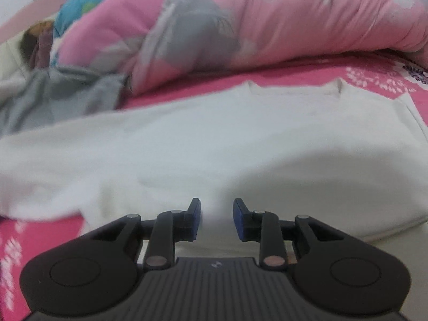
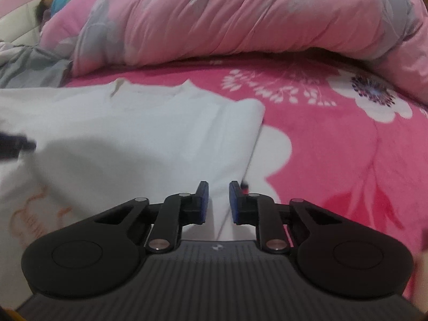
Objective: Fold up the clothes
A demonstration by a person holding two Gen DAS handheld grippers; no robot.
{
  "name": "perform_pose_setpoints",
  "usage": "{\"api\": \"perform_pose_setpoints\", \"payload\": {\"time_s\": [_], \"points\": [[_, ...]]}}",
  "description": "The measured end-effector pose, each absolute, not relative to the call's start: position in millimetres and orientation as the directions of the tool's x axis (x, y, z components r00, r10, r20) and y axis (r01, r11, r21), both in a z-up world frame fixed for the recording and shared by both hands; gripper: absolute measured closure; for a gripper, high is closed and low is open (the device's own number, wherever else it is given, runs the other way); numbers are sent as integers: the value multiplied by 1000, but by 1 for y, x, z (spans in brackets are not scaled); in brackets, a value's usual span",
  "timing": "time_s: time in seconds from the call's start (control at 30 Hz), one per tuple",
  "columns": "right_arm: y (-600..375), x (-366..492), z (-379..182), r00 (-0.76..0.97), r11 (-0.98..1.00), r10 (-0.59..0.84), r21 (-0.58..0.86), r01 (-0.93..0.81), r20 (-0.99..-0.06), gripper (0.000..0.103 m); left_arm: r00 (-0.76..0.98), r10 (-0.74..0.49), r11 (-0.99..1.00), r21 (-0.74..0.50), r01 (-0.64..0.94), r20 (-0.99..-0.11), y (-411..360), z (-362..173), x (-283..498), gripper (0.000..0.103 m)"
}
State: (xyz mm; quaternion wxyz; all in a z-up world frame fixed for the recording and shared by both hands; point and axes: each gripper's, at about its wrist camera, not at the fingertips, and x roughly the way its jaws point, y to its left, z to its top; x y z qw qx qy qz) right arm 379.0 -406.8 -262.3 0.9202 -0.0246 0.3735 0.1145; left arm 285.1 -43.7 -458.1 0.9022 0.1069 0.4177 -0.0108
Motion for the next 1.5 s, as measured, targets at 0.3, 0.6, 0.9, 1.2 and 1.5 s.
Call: {"api": "perform_pose_setpoints", "payload": {"time_s": [0.3,0.6,0.9,1.2,1.5], "points": [[-417,412,-280,758,977,204,76,-200,-620,93,654,161,965,256,52,-739,-35,-475,289,74],[-422,445,-290,790,980,198,122,-155,-580,95,664,176,962,269,40,-726,-29,-479,295,74],[-429,473,-297,823,979,162,195,-64,-545,96,674,176,961,274,40,-718,-23,-478,296,73],[-452,428,-255,798,965,188,258,-42,-573,93,696,162,969,246,21,-700,-9,-472,295,73],[-384,408,-292,657,953,238,43,-299,-715,94,685,98,971,220,93,-722,2,-471,297,73]]}}
